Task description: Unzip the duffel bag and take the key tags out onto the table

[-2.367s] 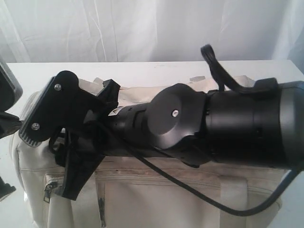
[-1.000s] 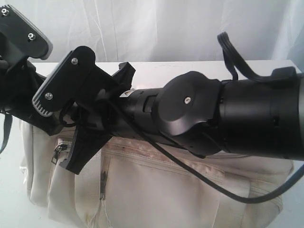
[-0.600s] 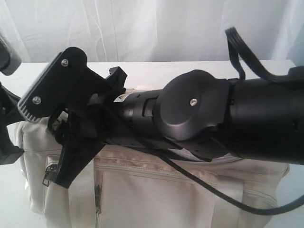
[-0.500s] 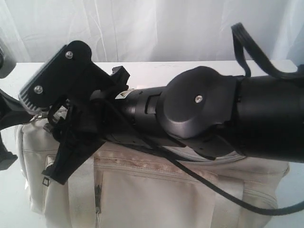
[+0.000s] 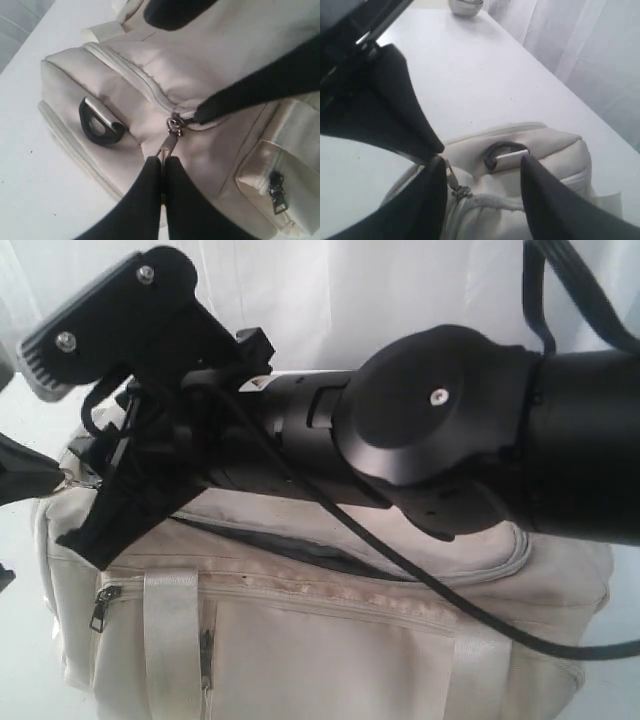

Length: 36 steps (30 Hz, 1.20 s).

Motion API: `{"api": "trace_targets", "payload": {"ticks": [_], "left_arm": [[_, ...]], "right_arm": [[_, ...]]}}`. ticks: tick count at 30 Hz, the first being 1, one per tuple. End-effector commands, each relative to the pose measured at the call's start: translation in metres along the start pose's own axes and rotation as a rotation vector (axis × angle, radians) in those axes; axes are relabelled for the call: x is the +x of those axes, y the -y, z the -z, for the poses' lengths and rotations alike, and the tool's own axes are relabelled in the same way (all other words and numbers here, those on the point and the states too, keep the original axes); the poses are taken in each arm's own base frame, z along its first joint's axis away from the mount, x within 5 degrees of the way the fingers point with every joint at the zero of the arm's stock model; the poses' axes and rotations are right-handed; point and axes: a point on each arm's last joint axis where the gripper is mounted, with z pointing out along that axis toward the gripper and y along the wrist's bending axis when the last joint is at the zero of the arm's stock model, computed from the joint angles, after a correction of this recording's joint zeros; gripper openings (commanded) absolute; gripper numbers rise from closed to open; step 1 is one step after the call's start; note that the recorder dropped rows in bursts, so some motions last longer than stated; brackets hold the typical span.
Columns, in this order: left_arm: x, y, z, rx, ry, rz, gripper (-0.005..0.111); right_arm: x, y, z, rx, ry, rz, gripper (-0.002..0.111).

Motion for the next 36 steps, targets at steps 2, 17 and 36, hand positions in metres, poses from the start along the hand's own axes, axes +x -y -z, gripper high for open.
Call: {"api": "trace_targets", "payload": {"ticks": [2, 17, 36], "left_arm": [[-0.006, -0.005, 0.02, -0.057, 0.103, 0.012, 0.0], [-0.016, -0.01, 0.023, -0.115, 0.222, 0.002, 0.0], [-0.016, -0.01, 0.023, -0.116, 0.223, 0.002, 0.0]], "right_arm": [[-0.011, -0.002, 0.0, -0.09, 0.007, -0.009, 0.045], [0.003, 0.001, -0.008, -0.147, -0.058, 0.009, 0.03], [0.012, 0.005, -0.002, -0.128, -0.177, 0.249, 0.026]]}}
